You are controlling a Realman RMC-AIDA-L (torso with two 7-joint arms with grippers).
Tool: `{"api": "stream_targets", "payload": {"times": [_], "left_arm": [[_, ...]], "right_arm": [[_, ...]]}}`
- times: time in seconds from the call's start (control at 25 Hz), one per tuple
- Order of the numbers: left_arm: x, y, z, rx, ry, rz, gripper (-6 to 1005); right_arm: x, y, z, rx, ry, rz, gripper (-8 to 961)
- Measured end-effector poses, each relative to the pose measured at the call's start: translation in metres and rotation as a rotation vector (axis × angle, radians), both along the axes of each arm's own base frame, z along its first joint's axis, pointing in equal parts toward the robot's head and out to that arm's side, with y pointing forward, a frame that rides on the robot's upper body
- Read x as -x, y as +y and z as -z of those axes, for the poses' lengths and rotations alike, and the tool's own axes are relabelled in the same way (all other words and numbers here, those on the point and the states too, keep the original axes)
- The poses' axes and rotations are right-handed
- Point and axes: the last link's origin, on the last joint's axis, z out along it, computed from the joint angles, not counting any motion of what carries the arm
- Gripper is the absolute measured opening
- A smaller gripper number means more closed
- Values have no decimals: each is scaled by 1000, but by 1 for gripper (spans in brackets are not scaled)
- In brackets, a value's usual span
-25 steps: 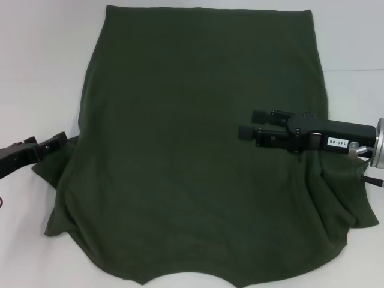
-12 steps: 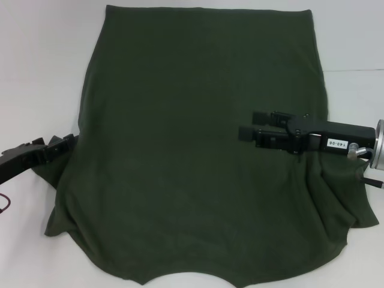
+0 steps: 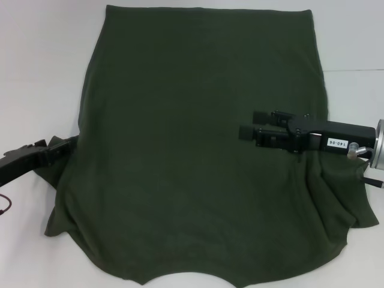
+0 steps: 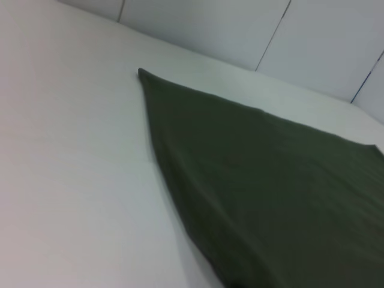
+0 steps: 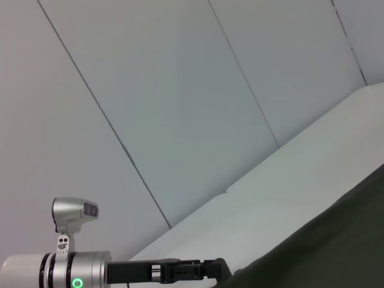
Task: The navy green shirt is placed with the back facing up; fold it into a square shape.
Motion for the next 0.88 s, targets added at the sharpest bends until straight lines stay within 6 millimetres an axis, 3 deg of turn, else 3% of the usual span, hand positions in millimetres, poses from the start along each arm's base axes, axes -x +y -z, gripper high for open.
{"api": "stream_targets", "payload": {"times": [0.2, 0.48, 0.88], "left_arm": [[5, 0, -1, -3, 24, -23, 884], [5, 0, -2, -4, 26, -23, 533], [4, 1, -3, -6, 28, -18, 161]], "right_arm": [[0, 0, 0, 0, 0, 0, 882], [0, 0, 0, 1, 0, 1, 884], [-1, -1, 0, 0, 1, 3, 882]]}}
